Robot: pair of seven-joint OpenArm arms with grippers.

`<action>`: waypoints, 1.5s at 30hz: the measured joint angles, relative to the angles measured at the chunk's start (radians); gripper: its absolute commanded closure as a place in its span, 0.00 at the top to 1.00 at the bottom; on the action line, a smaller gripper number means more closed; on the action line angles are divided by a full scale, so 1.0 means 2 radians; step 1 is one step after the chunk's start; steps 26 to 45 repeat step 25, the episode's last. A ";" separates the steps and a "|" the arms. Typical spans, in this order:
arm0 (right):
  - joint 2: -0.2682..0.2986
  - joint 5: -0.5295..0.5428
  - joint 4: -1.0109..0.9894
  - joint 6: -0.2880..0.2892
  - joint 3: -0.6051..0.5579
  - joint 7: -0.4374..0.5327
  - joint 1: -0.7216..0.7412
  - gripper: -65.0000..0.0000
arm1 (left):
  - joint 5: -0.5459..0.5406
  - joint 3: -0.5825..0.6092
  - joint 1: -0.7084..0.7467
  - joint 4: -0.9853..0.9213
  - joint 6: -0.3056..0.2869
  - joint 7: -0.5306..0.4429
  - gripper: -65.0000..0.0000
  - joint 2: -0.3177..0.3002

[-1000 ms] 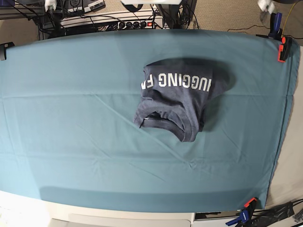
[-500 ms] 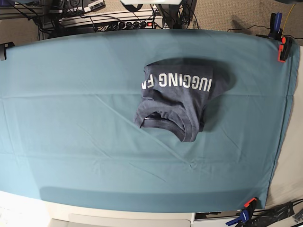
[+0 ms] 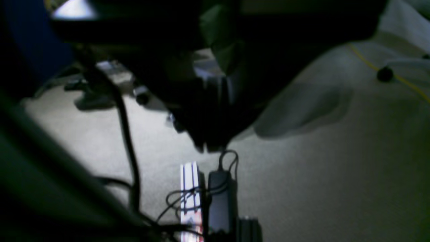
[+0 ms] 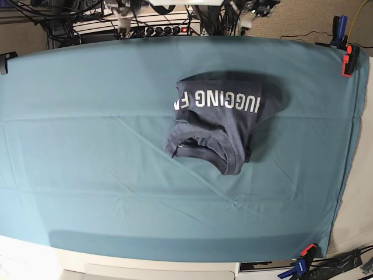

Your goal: Fold the T-shirt properly

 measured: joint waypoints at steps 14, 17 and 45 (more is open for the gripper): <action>-0.008 0.009 0.002 -0.015 0.000 -0.021 0.023 0.00 | 0.052 -0.002 -0.016 -0.002 0.048 -0.004 0.00 0.022; -0.008 0.009 0.002 -0.014 0.000 -0.021 0.023 0.00 | 0.049 -0.002 -0.014 -0.002 0.046 -0.006 0.00 0.020; -0.008 0.009 0.002 -0.015 0.000 -0.021 0.023 0.00 | 0.039 -0.001 -0.010 -0.001 0.032 -0.013 0.00 0.010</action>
